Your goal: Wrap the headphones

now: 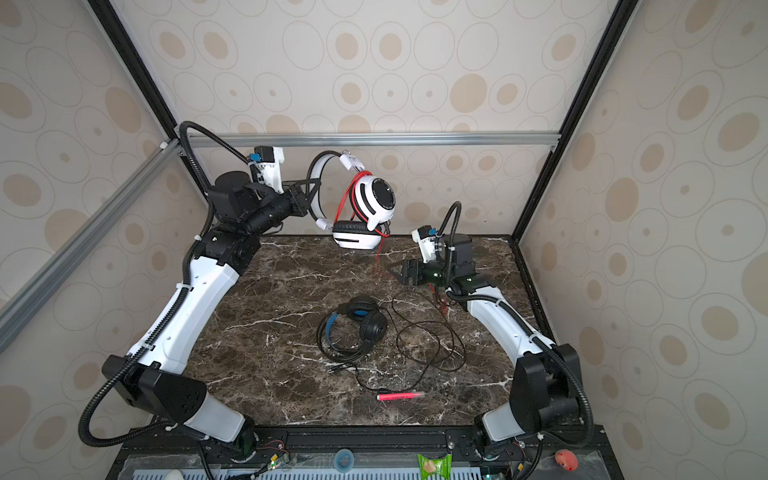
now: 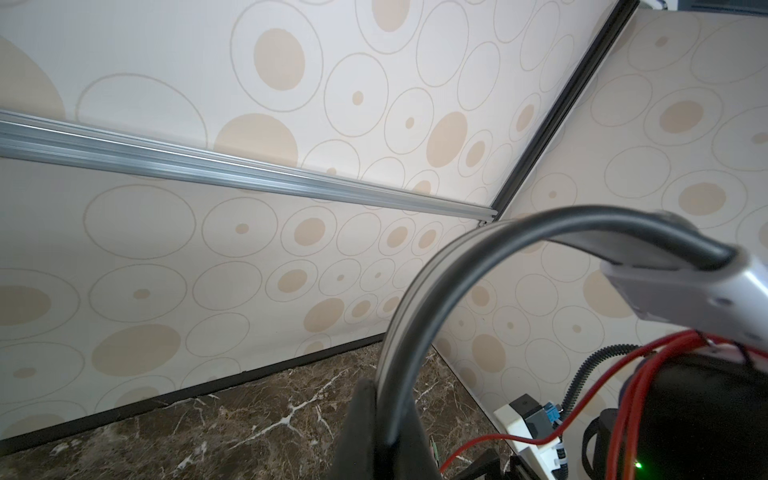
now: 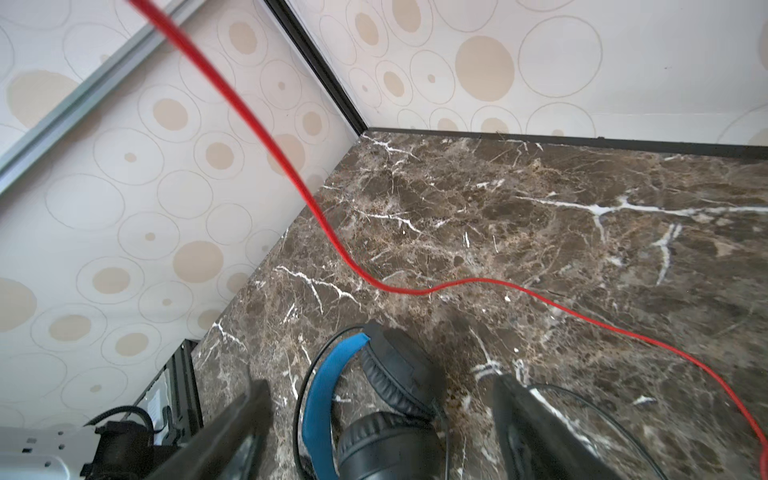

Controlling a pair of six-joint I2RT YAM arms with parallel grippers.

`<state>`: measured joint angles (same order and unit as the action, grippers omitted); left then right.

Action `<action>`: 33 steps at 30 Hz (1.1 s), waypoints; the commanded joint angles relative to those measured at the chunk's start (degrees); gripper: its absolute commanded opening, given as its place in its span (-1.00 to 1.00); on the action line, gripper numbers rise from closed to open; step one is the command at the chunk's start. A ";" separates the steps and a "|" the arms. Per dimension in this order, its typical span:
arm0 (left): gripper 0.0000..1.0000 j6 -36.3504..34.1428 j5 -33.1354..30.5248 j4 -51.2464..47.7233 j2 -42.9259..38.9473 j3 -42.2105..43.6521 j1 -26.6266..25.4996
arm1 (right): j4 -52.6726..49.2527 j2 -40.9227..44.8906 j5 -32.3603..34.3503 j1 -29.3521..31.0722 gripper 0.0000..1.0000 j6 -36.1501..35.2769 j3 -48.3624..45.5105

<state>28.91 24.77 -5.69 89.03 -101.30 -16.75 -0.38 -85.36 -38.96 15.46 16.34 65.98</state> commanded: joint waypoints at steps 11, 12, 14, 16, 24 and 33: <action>-1.00 4.84 0.89 7.45 -0.62 -1.76 0.15 | 12.53 -8.66 -3.08 4.41 0.49 7.16 1.95; -1.00 4.84 0.80 7.45 -0.53 -1.80 0.17 | 12.61 -8.92 -3.07 4.44 0.38 7.38 2.01; -1.00 4.80 0.67 7.66 -0.44 -1.80 0.22 | 12.58 -9.27 -2.91 4.42 0.23 7.57 1.97; -1.00 4.95 0.78 7.89 -0.35 -1.82 0.20 | 12.17 -9.30 -2.56 4.44 0.08 7.36 1.85; -1.00 5.37 0.89 8.94 0.15 -2.06 0.16 | 10.76 -9.67 -1.56 4.38 -0.57 6.51 1.88; -1.00 5.43 0.68 9.50 0.61 -2.85 0.30 | 4.53 -7.39 1.77 4.20 -0.94 3.37 0.37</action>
<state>31.24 25.02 -1.85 90.13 -101.30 -16.75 6.79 -94.59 -38.72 19.86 21.50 66.63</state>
